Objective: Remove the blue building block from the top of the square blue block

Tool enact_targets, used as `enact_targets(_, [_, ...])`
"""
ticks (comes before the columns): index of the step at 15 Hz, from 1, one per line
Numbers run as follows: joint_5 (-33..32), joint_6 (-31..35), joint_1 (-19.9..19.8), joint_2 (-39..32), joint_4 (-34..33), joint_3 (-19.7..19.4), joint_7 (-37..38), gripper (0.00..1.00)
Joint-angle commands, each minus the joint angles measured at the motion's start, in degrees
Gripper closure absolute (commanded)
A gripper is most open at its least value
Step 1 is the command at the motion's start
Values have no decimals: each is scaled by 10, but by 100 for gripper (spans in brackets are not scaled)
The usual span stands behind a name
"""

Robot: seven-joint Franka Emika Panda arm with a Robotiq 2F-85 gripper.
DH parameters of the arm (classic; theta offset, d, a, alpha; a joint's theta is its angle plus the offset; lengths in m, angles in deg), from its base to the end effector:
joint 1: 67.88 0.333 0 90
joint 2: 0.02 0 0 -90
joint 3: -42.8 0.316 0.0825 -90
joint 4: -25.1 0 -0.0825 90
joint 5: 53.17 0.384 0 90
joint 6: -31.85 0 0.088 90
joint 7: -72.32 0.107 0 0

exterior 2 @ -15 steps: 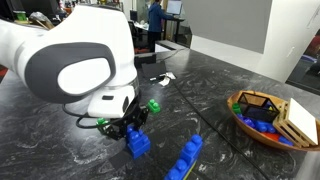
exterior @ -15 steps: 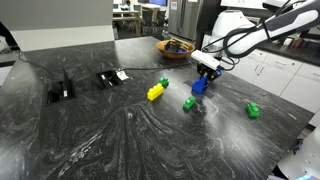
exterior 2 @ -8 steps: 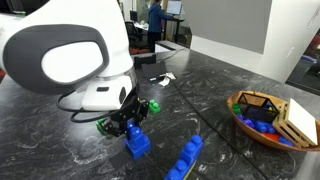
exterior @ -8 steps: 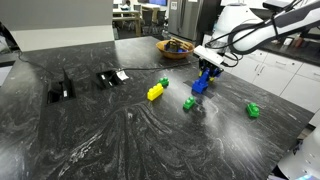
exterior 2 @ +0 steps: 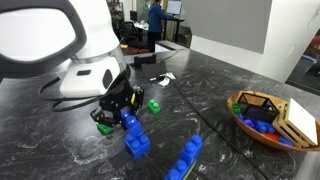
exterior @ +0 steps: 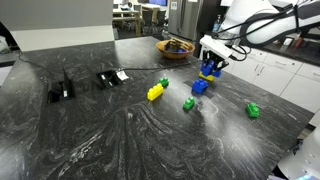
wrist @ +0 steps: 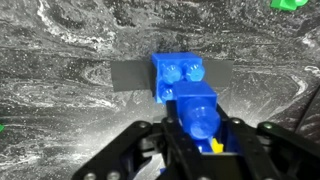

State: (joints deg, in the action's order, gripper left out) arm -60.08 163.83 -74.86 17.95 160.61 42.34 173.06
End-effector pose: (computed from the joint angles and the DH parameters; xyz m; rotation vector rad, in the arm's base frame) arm 0.4673 -0.0637 0.4731 -1.8446 2.3695 -0.3674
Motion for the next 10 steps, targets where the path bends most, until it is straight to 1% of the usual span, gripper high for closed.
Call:
enact_targets(1, [27, 2, 8, 50, 30, 8, -28, 89])
enact_targets(3, [43, 6, 19, 65, 44, 14, -39, 89])
enact_targets(6, [68, 12, 39, 65, 69, 30, -52, 89])
enact_targets(10, [76, 22, 59, 35, 94, 54, -54, 89])
